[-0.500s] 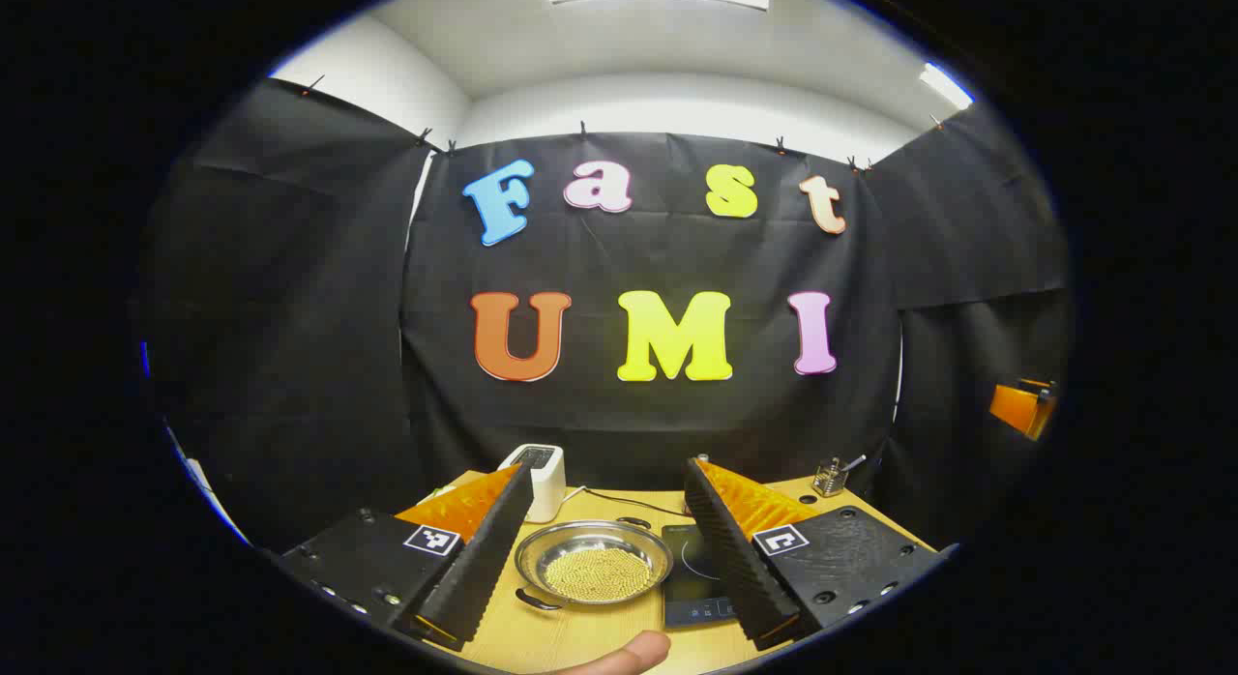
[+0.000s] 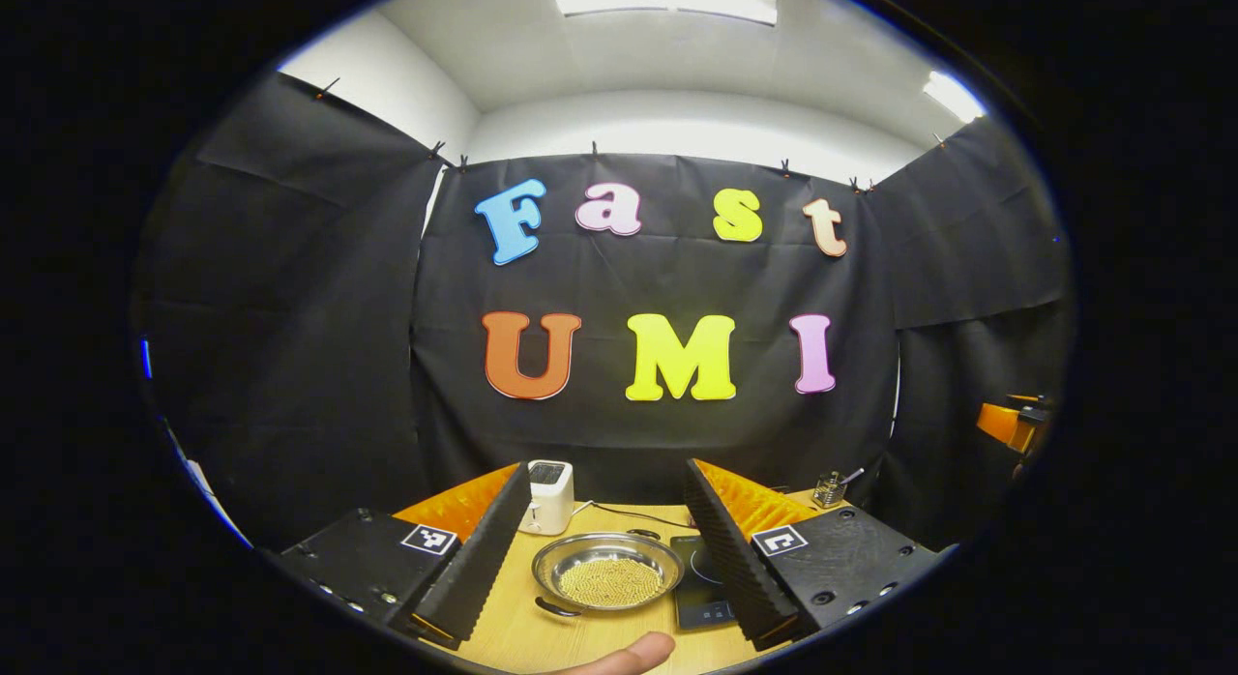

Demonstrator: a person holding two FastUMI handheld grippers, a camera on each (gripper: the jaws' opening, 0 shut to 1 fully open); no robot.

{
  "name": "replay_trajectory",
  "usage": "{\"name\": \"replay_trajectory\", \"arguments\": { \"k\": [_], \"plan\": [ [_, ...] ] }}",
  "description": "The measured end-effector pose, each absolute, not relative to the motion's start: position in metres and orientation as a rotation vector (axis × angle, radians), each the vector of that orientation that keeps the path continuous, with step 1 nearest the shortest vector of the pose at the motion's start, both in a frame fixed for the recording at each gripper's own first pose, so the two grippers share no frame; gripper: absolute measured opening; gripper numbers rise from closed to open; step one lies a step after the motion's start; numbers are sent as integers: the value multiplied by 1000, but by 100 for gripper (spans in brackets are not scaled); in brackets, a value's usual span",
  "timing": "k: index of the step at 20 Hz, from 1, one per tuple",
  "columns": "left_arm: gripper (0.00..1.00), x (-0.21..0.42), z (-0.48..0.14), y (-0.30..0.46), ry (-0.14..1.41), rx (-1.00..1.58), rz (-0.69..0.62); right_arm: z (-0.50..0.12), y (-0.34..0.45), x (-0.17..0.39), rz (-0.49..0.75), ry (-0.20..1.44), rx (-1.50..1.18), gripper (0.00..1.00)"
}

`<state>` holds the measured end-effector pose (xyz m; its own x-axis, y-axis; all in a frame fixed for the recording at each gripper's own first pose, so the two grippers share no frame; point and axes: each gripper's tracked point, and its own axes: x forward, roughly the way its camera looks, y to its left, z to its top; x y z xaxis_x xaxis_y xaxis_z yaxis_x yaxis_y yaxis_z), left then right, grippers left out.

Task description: First push the handle of the pot to place it horizontally, then grasp the pot with both hands and set it on the induction cooktop.

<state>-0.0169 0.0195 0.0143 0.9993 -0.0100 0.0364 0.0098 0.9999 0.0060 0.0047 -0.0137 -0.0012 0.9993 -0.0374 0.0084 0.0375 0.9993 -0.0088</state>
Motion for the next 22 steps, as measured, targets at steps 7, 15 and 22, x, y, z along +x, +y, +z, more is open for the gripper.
{"name": "replay_trajectory", "arguments": {
  "k": [7, 15, 22],
  "plan": [
    [95, -15, 8, 17, -22, 11, -22, 11, -22, 0, -66, -67, -32, 100],
    [95, -2, -16, 16, 30, 6, -8, 15, -16, -8, -53, -115, -54, 96],
    [67, 11, -43, -4, 114, -3, -94, 12, -14, -6, -41, -126, -44, 100]
  ]
}}
